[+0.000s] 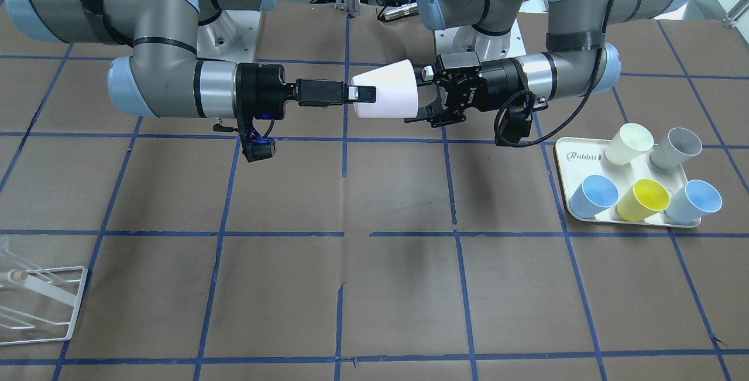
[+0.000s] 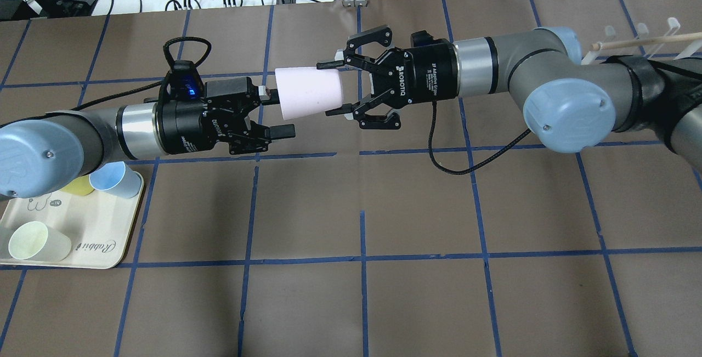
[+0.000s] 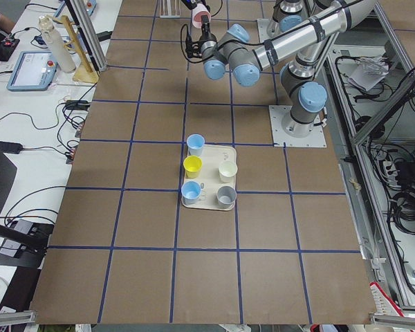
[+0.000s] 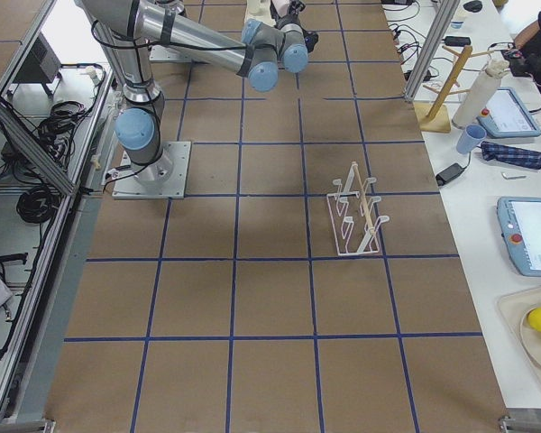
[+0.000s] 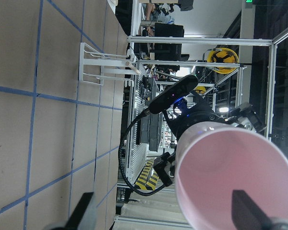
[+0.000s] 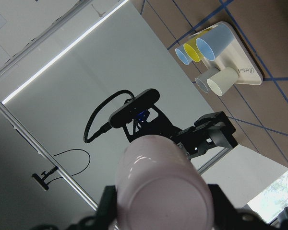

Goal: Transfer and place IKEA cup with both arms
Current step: 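Close the left gripper on the pink cup and open the right gripper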

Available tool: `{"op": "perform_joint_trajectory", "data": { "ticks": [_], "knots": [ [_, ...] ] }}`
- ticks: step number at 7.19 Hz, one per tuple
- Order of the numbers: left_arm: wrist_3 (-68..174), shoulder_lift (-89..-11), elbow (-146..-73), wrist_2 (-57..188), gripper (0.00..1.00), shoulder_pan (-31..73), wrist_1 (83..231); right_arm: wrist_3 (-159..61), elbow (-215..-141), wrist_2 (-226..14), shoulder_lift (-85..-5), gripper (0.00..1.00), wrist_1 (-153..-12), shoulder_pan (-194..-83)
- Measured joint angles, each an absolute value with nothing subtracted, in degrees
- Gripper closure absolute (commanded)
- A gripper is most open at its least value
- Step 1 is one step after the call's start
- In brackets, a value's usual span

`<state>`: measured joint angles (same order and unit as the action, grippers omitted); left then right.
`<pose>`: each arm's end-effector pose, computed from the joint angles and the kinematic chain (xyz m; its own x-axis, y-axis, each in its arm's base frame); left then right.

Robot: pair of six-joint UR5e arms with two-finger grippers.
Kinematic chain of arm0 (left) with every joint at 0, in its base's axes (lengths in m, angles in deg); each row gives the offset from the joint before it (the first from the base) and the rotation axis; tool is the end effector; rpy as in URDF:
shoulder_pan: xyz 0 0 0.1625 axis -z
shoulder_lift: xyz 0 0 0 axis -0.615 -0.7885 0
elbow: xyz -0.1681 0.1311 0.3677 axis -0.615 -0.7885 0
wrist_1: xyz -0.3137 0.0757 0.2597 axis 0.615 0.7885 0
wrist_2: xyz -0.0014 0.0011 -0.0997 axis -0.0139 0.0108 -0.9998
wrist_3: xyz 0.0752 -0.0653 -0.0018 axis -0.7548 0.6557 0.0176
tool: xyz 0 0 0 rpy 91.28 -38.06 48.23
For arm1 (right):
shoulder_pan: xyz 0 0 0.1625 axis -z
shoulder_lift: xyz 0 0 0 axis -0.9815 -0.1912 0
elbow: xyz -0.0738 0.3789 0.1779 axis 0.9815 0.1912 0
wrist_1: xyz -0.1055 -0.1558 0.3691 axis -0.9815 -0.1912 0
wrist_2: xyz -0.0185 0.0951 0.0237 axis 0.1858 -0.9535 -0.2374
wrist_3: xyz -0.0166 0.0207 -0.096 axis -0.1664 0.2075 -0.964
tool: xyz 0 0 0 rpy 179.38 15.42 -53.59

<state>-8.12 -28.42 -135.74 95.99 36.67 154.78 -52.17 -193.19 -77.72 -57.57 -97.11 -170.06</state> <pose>-0.1190 -0.4407 0.3313 -0.0891 -0.0848 0.9924 -0.1536 0.9856 0.0704 0.2419 -0.4922 0.3628 -0.0993 0.6122 -0.7844 0.0055 0.7887 0.6148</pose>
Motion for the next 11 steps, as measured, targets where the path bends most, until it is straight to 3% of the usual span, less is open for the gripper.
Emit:
{"op": "perform_joint_trajectory", "data": {
  "ticks": [4, 6, 8, 9, 10, 11],
  "knots": [
    [-7.7, -30.2, -135.6, 95.6, 0.57, 36.7, 152.8, -52.0, -193.1, -77.7, -57.2, 1.0, -97.1, -170.2],
    [-7.6, -30.3, -135.5, 95.6, 0.85, 36.7, 152.7, -52.0, -193.1, -77.6, -57.1, 1.0, -97.1, -170.2],
    [-7.6, -30.0, -135.2, 95.7, 1.0, 36.5, 152.7, -52.0, -193.1, -77.5, -57.0, 1.0, -97.1, -170.2],
    [-7.3, -29.9, -134.8, 95.9, 1.0, 36.4, 152.7, -52.0, -193.1, -77.6, -56.9, 1.0, -97.1, -170.2],
    [-6.8, -29.7, -134.2, 96.0, 1.0, 36.3, 152.7, -52.0, -193.1, -77.6, -56.9, 0.79, -97.1, -170.2],
    [-6.4, -29.5, -133.9, 96.3, 1.0, 36.3, 152.7, -52.0, -193.0, -77.7, -56.9, 0.14, -97.1, -170.2]
  ]
}}
